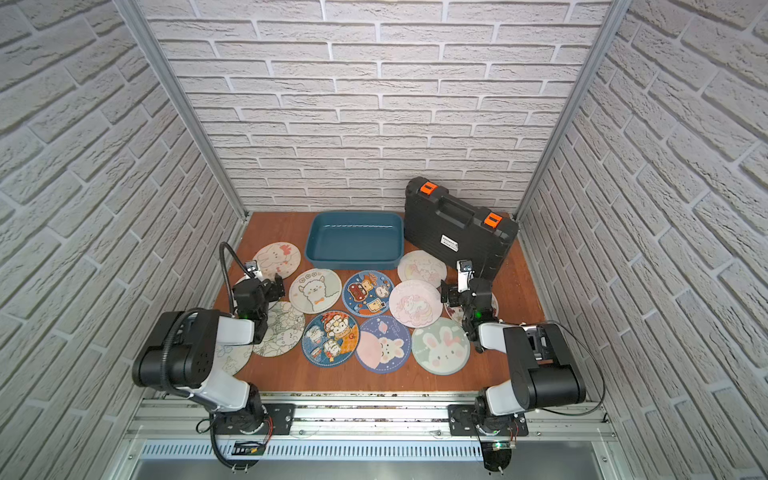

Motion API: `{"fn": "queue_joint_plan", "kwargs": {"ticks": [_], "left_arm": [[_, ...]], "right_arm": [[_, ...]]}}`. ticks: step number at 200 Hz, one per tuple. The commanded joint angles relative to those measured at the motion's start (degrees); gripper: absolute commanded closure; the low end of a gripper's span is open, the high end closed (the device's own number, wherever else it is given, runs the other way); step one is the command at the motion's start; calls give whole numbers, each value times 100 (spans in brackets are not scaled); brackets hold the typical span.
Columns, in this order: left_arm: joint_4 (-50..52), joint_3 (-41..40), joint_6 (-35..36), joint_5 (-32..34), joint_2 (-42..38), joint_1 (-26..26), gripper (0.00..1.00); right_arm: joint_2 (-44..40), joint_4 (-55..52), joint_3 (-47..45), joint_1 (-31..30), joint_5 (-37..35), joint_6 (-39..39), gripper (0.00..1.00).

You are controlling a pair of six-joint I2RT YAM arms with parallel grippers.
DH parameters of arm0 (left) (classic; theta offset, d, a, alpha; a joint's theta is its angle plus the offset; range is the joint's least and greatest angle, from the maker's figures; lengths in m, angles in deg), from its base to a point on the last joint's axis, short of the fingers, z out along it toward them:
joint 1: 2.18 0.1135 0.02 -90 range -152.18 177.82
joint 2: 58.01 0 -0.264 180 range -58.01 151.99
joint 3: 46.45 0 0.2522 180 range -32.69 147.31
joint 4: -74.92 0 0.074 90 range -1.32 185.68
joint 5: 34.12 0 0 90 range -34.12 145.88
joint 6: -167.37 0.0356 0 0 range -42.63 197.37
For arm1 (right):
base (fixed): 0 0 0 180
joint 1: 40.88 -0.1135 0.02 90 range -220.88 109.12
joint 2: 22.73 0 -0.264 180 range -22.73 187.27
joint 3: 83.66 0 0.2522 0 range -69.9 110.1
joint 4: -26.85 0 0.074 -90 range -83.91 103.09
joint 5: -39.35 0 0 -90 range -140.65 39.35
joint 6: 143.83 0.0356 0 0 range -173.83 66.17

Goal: Put the coasters into the storage box
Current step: Pick up the coaster from the center of the board.

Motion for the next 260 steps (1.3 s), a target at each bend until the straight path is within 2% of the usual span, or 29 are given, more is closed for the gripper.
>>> {"fn": "queue_joint_plan", "kwargs": {"ticks": [1,246,260], "left_arm": [[-212,-25,25,18,28,31,2],[-254,-49,56,32,18,14,2],[-260,-82,89,97,-54,-34,2]], "right_arm": [[13,168,84,20,28,21,0],[-9,205,69,11,46,5,0],[-167,-343,306,3,220,-99,0]]}}
